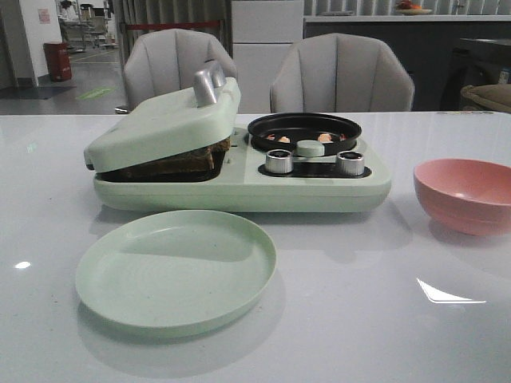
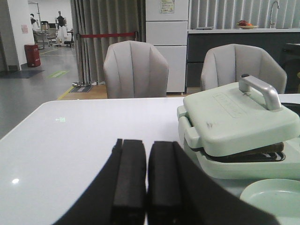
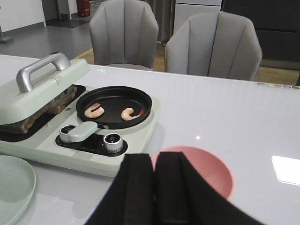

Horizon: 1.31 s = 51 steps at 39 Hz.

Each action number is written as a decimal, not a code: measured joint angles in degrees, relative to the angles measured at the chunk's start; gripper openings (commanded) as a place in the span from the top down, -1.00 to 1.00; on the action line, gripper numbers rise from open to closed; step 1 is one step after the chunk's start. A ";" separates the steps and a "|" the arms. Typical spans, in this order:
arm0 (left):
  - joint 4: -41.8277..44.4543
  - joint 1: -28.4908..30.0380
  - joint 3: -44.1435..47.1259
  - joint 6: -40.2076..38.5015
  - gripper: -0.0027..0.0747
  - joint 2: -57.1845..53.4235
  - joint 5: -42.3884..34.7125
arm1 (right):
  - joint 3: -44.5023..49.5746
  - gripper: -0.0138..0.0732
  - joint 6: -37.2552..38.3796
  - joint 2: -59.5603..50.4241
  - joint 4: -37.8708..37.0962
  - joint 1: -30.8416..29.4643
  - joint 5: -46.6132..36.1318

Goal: Make breakfast with bread and shrimp

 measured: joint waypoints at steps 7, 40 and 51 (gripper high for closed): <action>-1.54 0.48 2.89 0.00 0.64 0.00 -2.17 | 0.00 0.37 0.00 0.00 0.00 0.00 0.15; -2.06 0.48 2.89 0.00 0.64 0.00 -1.30 | 0.00 0.37 0.00 0.00 0.00 0.00 0.21; -2.06 0.48 2.89 0.00 0.64 0.00 -1.30 | 0.00 0.37 0.00 0.00 0.00 0.00 0.21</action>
